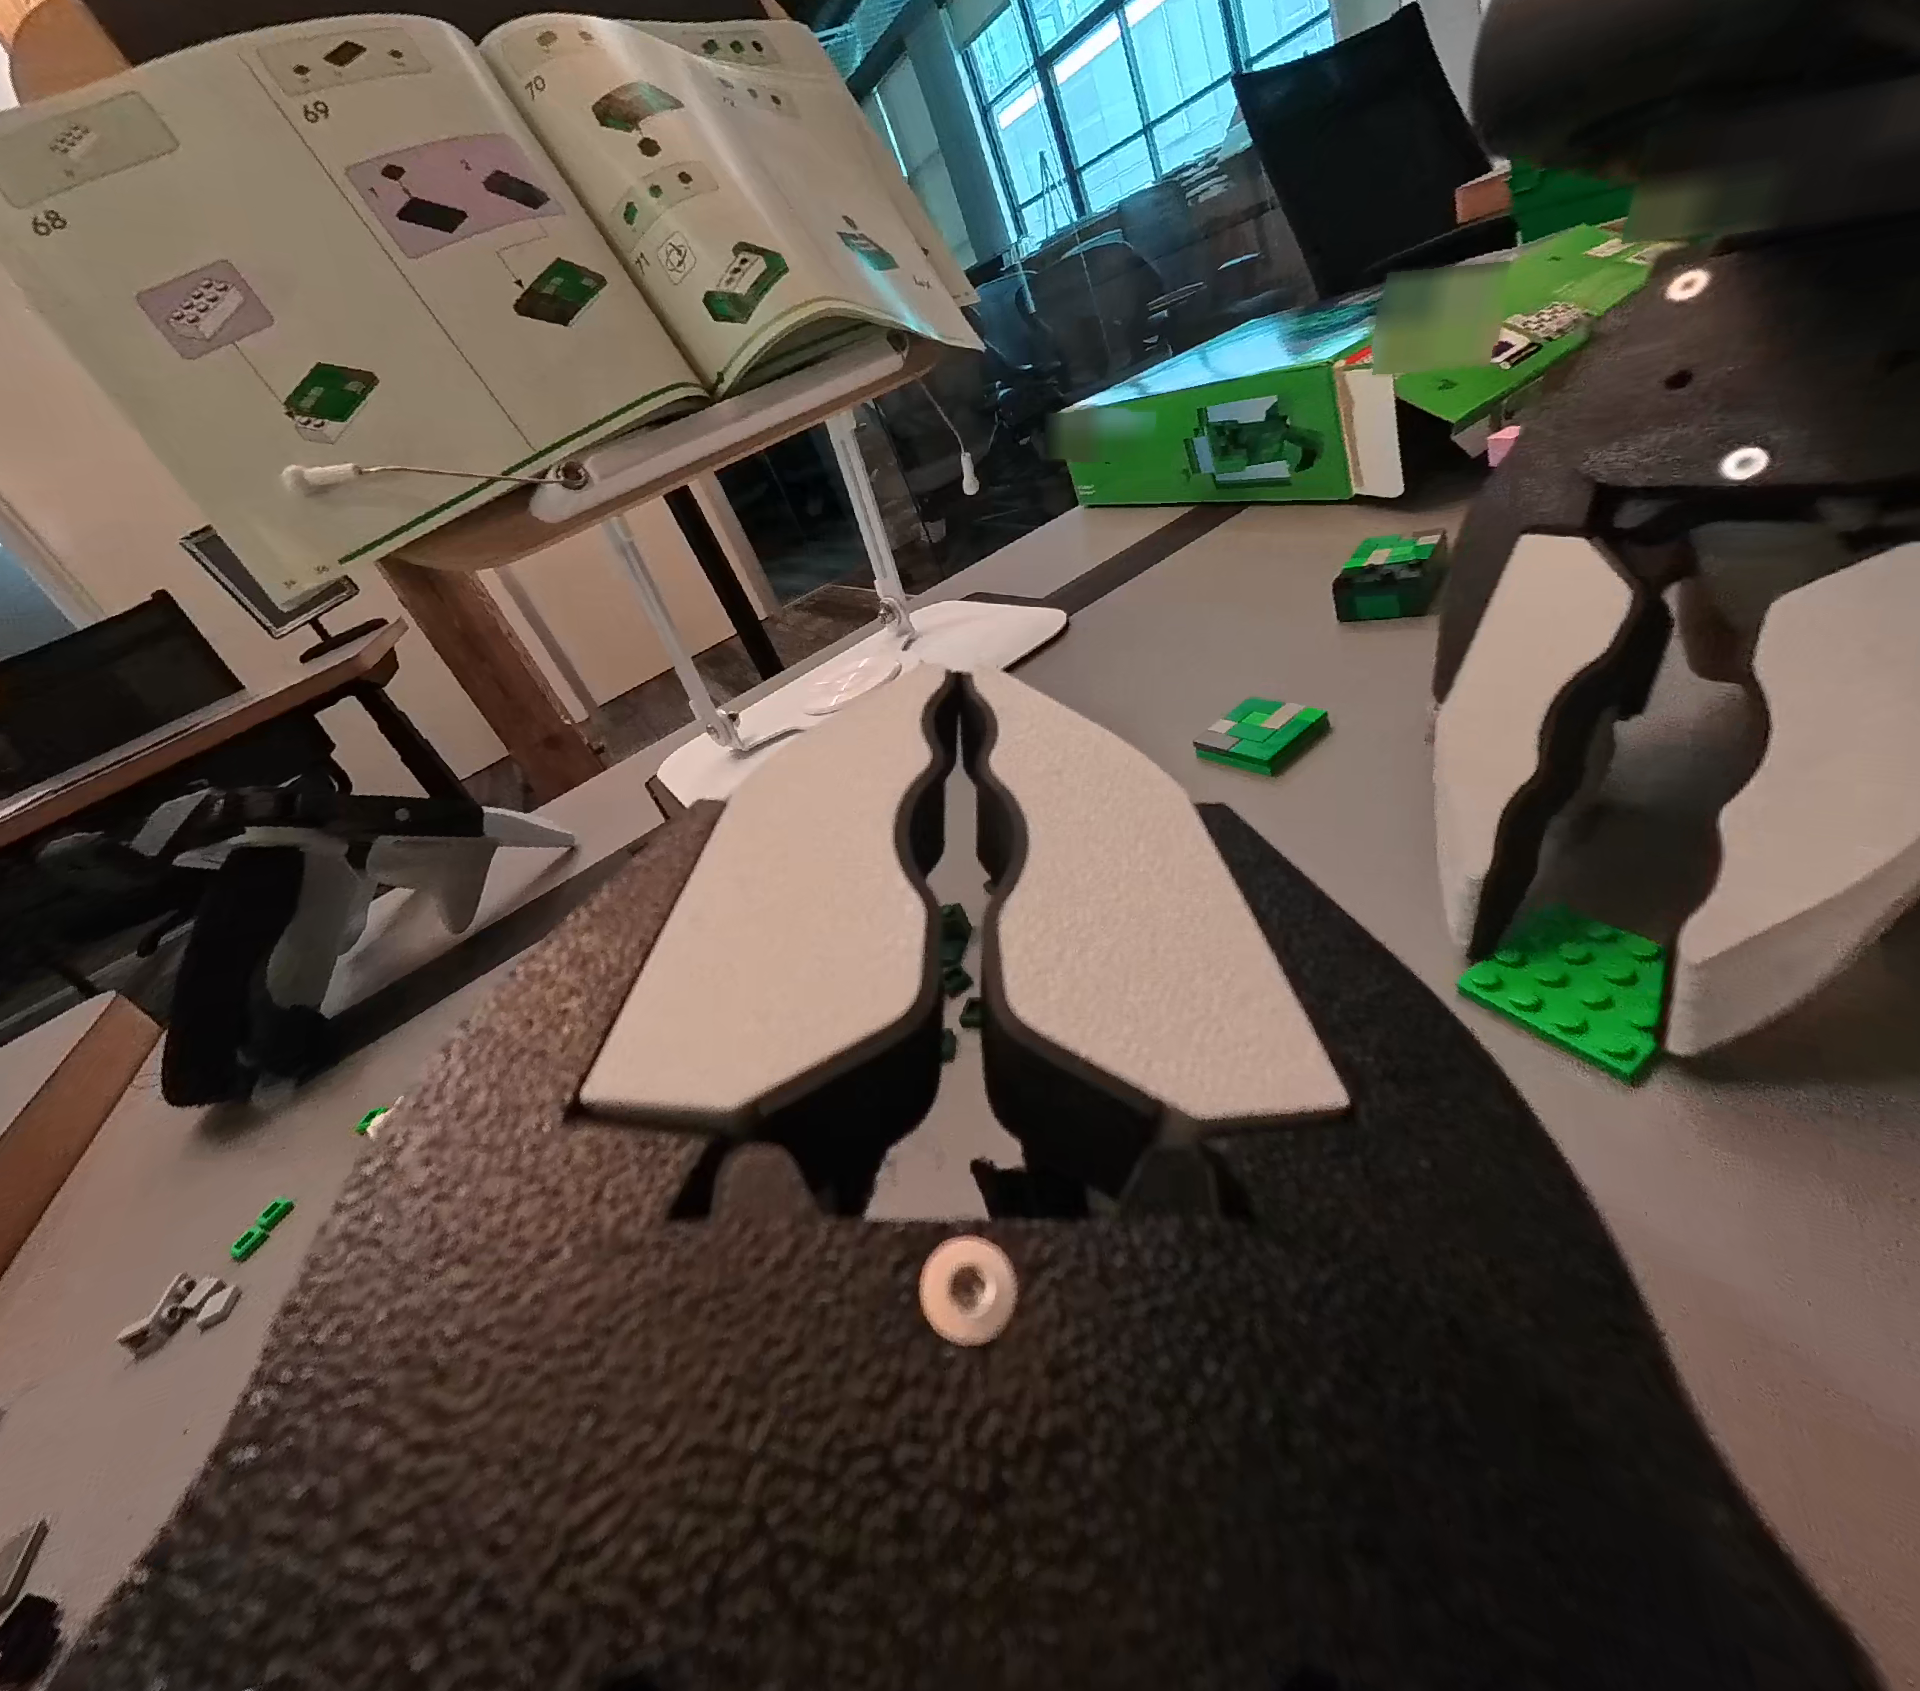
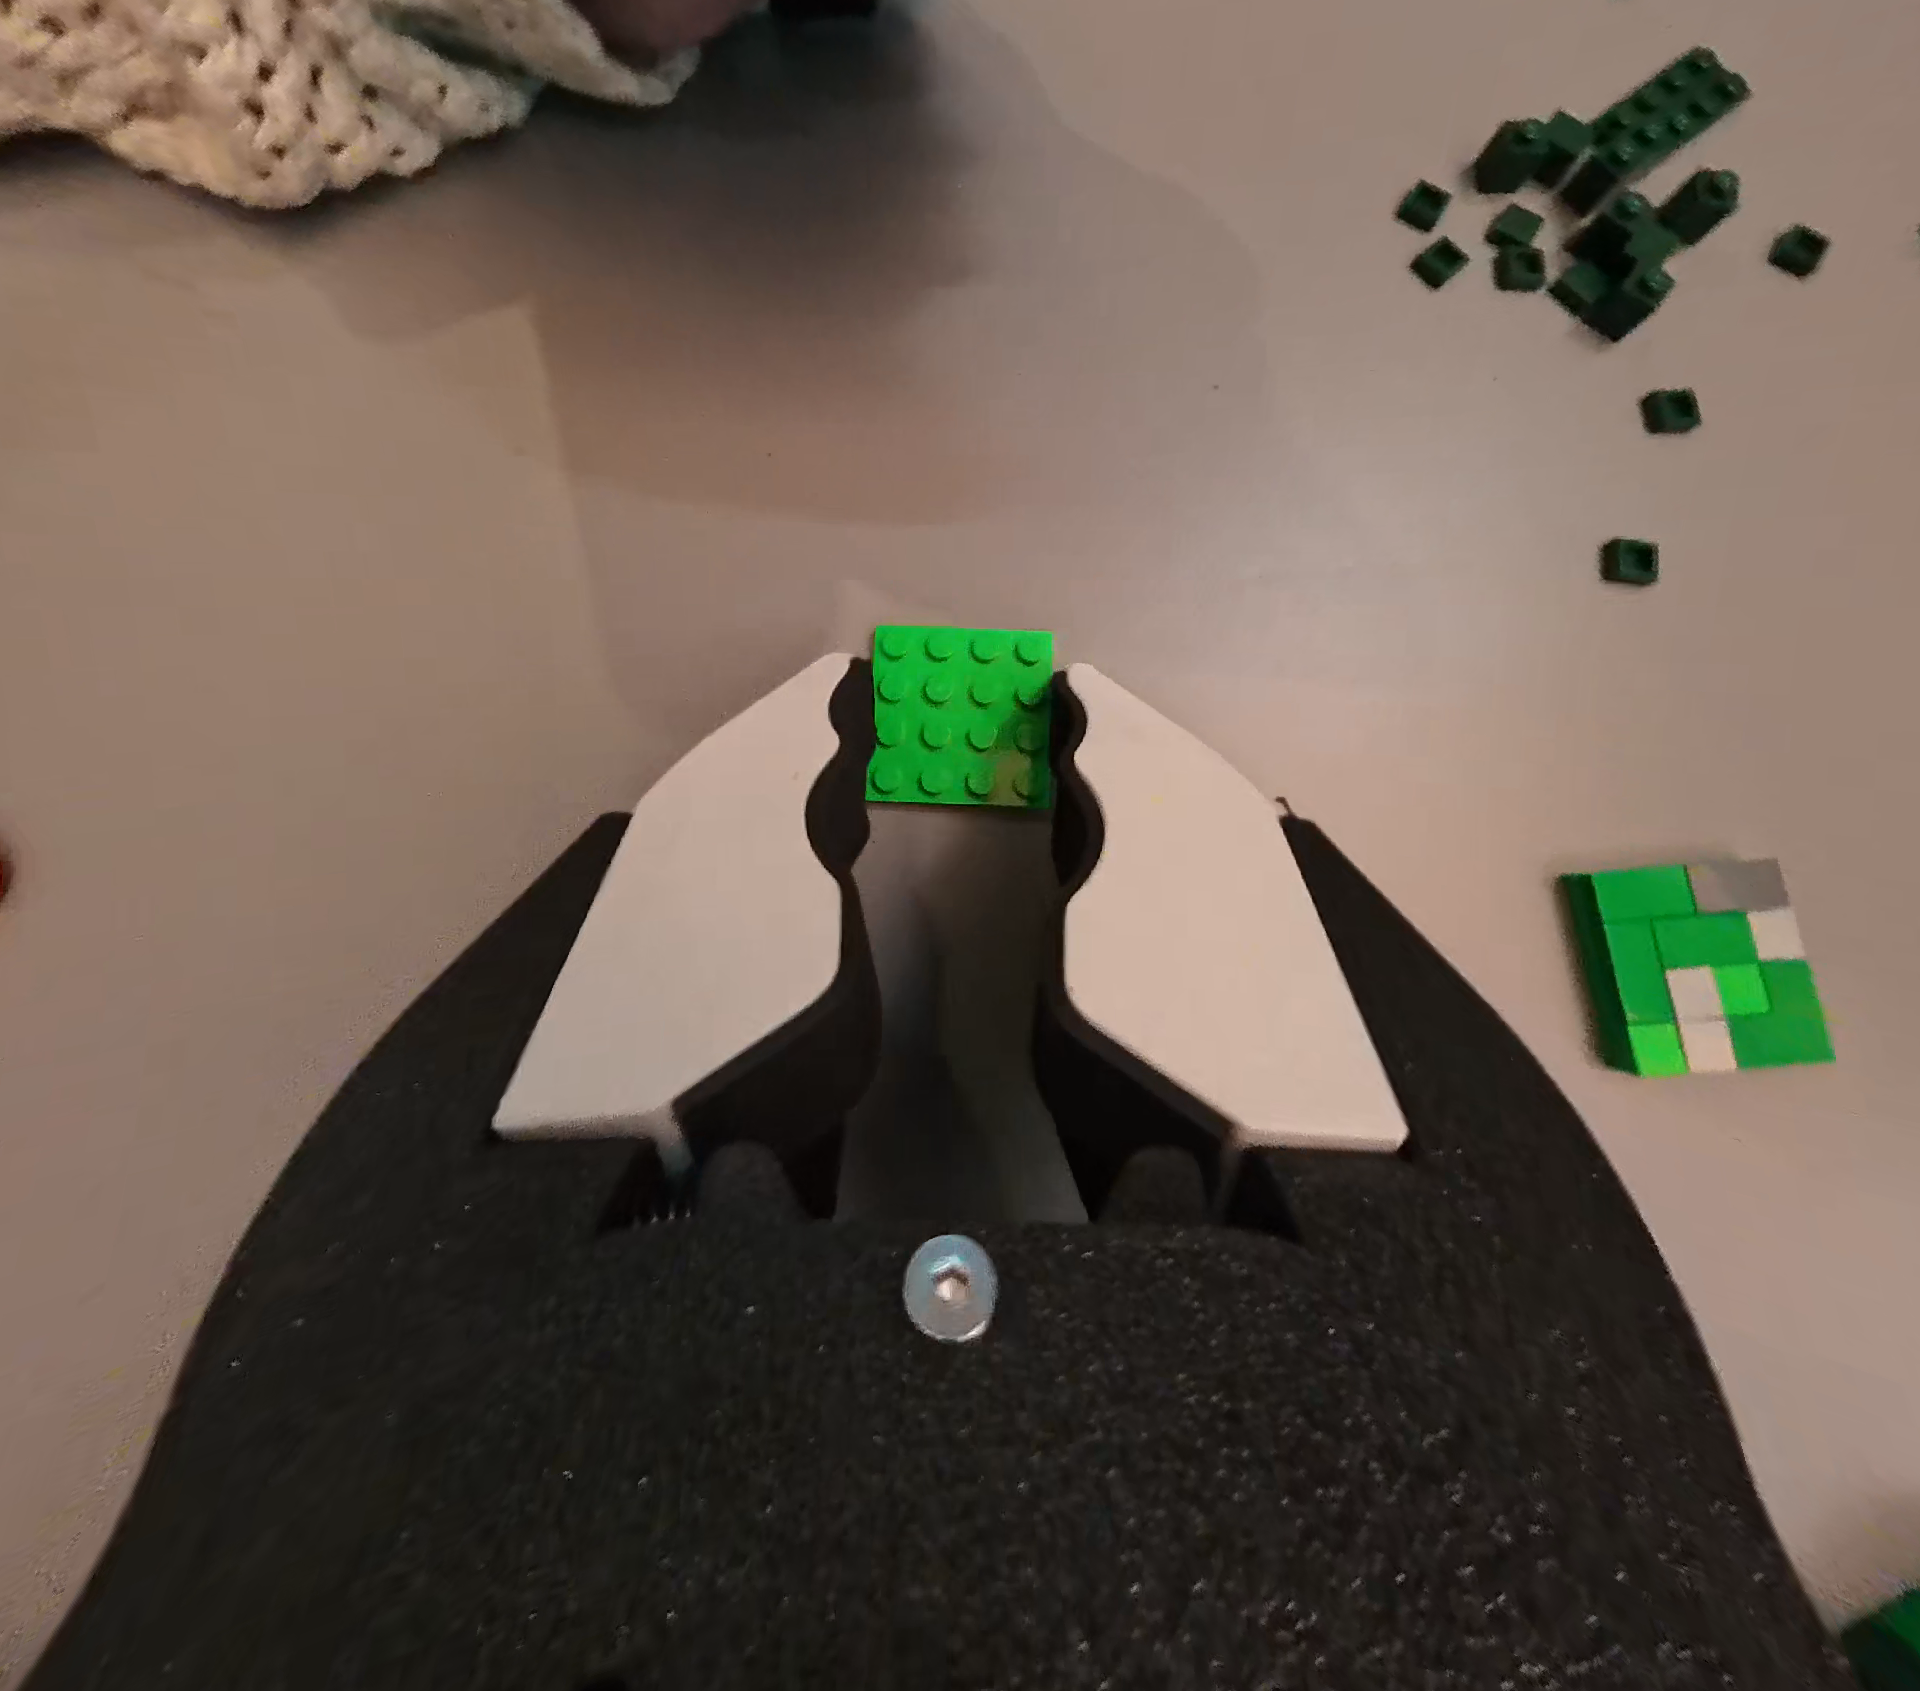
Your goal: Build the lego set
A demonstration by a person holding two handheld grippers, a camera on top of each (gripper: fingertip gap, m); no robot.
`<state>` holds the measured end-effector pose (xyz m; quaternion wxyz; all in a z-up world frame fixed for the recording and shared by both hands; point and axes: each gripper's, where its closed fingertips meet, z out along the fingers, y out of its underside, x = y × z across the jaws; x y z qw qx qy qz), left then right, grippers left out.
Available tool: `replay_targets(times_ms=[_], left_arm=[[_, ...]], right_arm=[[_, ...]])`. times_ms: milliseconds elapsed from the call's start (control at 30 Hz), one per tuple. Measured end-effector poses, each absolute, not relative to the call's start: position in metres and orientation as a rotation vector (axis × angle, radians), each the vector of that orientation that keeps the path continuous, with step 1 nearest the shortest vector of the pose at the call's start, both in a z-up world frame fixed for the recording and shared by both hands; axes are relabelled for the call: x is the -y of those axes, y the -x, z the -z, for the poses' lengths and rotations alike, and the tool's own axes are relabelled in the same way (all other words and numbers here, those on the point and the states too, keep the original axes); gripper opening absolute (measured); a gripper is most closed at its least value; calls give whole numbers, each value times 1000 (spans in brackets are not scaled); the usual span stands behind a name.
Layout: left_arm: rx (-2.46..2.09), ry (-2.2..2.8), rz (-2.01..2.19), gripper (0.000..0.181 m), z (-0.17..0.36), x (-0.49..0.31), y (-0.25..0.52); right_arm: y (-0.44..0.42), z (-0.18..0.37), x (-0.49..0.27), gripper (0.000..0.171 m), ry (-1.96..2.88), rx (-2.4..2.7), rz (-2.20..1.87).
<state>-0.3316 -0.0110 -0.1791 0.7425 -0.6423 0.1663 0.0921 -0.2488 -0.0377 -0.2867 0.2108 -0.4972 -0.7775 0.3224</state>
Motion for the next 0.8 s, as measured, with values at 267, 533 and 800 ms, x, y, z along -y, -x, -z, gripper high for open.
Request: replay_targets(times_ms=[267, 533, 800], left_arm=[[-302, 1404, -233, 0, 175, 12, 345], [-253, 1552, -566, 10, 174, 15, 442], [-441, 2274, -473, 20, 225, -18, 570]], right_arm=[[264, 230, 26, 53, 1157, 1741, -1135], [252, 187, -6, 44, 979, 1299, -990], [253, 186, -8, 42, 991, 1288, -1037]])
